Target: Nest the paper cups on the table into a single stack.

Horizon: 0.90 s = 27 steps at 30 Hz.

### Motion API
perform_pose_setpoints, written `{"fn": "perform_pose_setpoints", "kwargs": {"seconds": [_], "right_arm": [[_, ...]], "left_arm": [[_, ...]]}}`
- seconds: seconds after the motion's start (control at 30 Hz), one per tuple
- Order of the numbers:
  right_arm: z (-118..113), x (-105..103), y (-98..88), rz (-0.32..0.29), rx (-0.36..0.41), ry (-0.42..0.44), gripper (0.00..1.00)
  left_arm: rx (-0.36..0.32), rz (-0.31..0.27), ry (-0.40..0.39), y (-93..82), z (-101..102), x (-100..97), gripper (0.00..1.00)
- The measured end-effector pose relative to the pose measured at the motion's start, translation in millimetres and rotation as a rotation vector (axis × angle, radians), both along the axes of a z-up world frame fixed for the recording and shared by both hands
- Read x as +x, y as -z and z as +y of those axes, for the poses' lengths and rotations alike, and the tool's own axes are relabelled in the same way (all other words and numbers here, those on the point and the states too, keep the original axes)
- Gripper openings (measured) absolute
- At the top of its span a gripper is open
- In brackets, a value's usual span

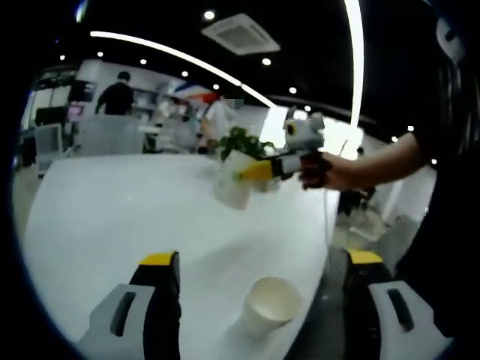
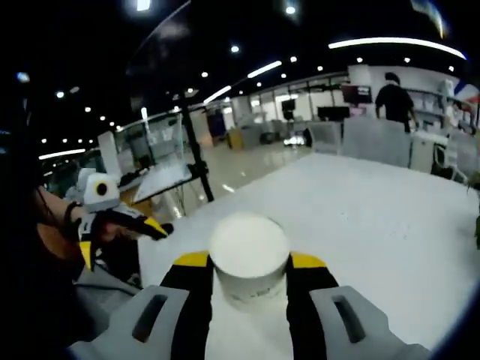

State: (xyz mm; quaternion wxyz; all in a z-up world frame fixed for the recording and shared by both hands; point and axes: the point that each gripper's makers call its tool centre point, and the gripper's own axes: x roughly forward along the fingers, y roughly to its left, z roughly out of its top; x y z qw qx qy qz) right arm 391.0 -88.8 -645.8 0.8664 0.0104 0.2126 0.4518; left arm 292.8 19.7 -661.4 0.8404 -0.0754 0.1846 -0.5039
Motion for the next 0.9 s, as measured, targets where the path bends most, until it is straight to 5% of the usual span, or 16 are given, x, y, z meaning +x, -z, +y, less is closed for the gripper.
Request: {"fn": "perform_pose_setpoints", "kwargs": {"seconds": [0.4,0.9], "right_arm": [[9,-53,6.1,0.053,0.096,0.044,0.35],[55,-98,4.7,0.209,0.403,0.078,0.35]], "left_arm": [[-0.016,0.020,0.062,4.0,-17,-19.0,0.89],[-0.104,0.047,0.090,-7.9,-38,-45.5,0.83]]}}
